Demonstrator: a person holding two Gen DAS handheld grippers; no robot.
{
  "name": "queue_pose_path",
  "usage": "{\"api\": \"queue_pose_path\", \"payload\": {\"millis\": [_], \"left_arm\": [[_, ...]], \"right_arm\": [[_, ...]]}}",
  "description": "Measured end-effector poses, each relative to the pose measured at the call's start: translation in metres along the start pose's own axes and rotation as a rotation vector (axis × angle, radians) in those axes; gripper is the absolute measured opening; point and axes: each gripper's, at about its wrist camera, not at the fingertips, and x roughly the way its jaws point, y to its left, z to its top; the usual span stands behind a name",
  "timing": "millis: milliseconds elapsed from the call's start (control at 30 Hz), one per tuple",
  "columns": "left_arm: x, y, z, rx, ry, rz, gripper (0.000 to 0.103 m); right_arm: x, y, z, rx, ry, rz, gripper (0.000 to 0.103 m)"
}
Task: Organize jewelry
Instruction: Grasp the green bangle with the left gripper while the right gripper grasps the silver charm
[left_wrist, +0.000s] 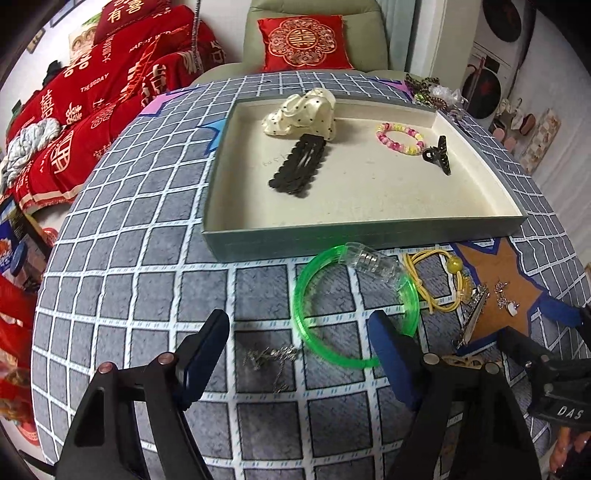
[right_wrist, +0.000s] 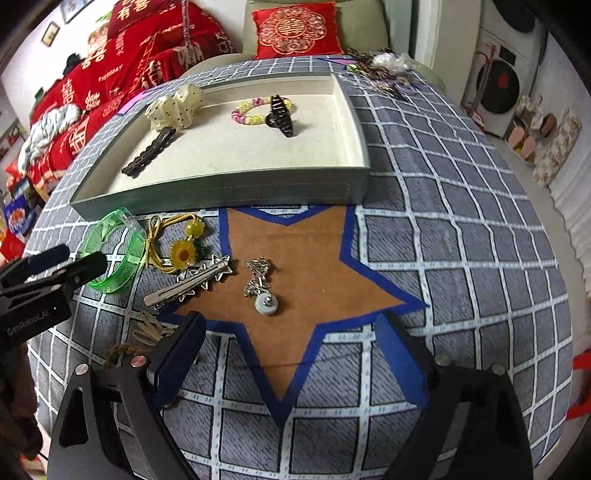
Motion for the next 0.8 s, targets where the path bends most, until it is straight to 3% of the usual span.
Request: {"api": "queue_pose_path", "payload": {"millis": [133,200,267,433,533,667,700,767,800], "left_arm": [[0.005,-0.005,0.004,0.014,0.005,-0.008,0.085],[0.007,-0.008,0.006,0.020,0.011,-0.015,0.074],[0.009,-0.009,0.006,0.021,0.021,-0.022,0.074],[0.009,-0.011,0.005,0.030,0.016,-0.028,0.073],[0.008,-0.013,0.005,0.038,0.011,-0.029,0.067],[0.006,-0.015,0.006,0.052,0.007,-0.041,0.047],[0.006,-0.014,0.006,0.055,0.006,-0.039,0.036],[0.006,-0.013,0.006,0.055,0.004,-0.050,0.019],[0.006,-0.011,0.007,0.049,0.004,-0.060,0.017]], "right_arm": [[0.003,0.008,0.004,-0.042,-0.011,-0.049,0.080],[0.004,0.010,0.006,-0.052,-0.014,-0.049,0.076],[0.003,0.013,0.007,-0.064,-0.016,-0.047,0.070],[0.003,0.020,0.008,-0.094,-0.006,-0.036,0.064],[0.003,0.022,0.009,-0.102,0.000,-0.030,0.058],[0.001,0.028,0.008,-0.116,0.004,-0.021,0.037],[0.001,0.029,0.008,-0.117,0.005,-0.020,0.034],[0.001,0.029,0.008,-0.110,0.005,-0.017,0.014],[0.001,0.029,0.008,-0.107,0.005,-0.018,0.011]]}}
